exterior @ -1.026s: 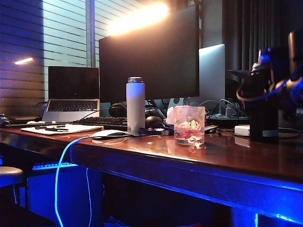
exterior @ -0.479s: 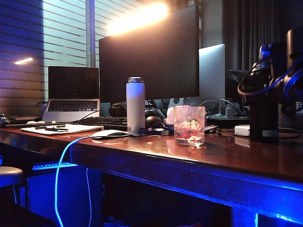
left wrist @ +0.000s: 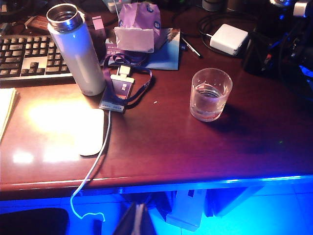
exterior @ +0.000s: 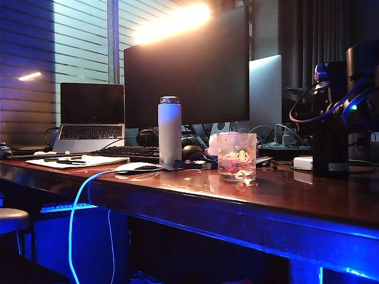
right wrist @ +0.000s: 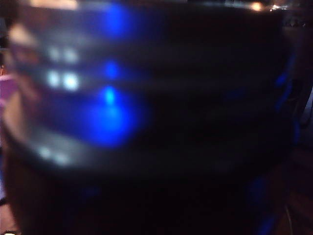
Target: Pick up the black thermos, pour a little water from inside into the glass cup, then place the black thermos back on the table.
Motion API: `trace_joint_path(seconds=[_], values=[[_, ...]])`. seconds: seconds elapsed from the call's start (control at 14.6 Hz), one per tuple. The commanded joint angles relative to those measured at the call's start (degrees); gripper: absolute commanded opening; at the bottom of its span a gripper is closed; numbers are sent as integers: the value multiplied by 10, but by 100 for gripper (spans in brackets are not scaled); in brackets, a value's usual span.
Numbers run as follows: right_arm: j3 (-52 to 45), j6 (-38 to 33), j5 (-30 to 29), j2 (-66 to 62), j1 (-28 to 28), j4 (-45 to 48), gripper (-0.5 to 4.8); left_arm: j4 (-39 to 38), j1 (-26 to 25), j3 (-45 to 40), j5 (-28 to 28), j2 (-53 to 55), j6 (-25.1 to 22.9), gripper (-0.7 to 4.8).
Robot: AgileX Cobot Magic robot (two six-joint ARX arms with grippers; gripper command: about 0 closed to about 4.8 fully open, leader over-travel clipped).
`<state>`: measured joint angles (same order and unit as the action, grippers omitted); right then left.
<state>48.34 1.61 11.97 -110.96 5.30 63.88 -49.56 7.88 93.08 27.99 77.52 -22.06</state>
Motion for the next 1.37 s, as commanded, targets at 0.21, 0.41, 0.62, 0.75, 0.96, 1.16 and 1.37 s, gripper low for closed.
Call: trace_joint_path(seconds=[0.21, 0.41, 0.62, 0.75, 0.96, 1.16, 1.37], values=[[10, 1, 10, -5, -17, 2, 479, 4, 0, 2, 3, -2, 0, -3], [30, 1, -5, -13, -22, -18, 479, 4, 0, 3, 3, -2, 0, -3], [37, -1, -5, -13, -22, -26, 479, 4, 0, 3, 3, -2, 0, -3], [37, 0, -5, -13, -22, -37, 345, 4, 0, 3, 3, -2, -1, -3], [36, -1, -3, -13, -21, -67, 12, 4, 0, 3, 3, -2, 0, -3], [36, -4, -3, -13, -21, -79, 13, 4, 0, 3, 3, -2, 0, -3], [36, -6, -3, -8, -21, -80, 12, 4, 0, 3, 3, -2, 0, -3]])
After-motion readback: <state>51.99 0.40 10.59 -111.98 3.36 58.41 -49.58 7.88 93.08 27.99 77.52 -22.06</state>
